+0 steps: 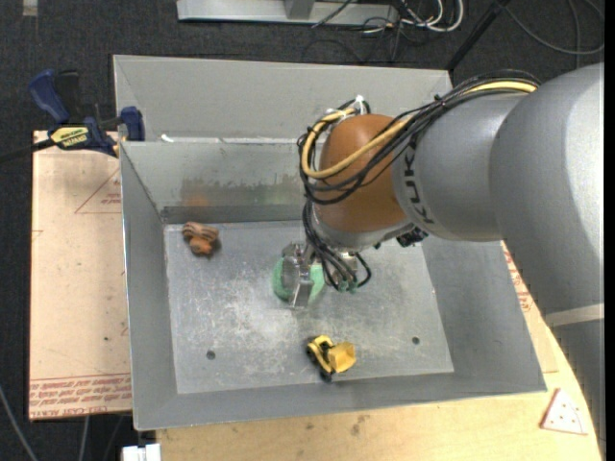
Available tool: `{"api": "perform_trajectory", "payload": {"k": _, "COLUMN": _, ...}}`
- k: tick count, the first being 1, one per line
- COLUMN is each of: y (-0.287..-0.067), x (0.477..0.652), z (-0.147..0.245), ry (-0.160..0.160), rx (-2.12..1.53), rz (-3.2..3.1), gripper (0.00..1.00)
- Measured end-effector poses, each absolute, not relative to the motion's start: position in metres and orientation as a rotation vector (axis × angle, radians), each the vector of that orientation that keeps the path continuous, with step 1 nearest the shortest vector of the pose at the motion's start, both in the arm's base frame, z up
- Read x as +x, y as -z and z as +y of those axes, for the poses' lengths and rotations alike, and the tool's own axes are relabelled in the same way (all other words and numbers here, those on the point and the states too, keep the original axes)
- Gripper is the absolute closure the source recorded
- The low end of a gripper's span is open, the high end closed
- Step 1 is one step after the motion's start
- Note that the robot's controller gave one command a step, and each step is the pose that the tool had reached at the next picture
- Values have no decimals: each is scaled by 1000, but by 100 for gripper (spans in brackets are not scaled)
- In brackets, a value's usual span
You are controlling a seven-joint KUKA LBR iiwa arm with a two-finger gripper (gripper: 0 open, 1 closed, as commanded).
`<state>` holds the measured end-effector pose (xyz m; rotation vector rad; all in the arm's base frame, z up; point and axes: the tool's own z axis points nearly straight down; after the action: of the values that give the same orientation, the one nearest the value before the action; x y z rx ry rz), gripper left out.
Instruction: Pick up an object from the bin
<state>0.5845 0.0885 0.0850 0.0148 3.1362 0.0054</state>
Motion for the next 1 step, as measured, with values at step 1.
{"api": "perform_trajectory", "payload": {"k": 1, "y": -85, "x": 585, "z": 89, "ry": -6, "rx": 15, "rz": 3136, "gripper": 100}}
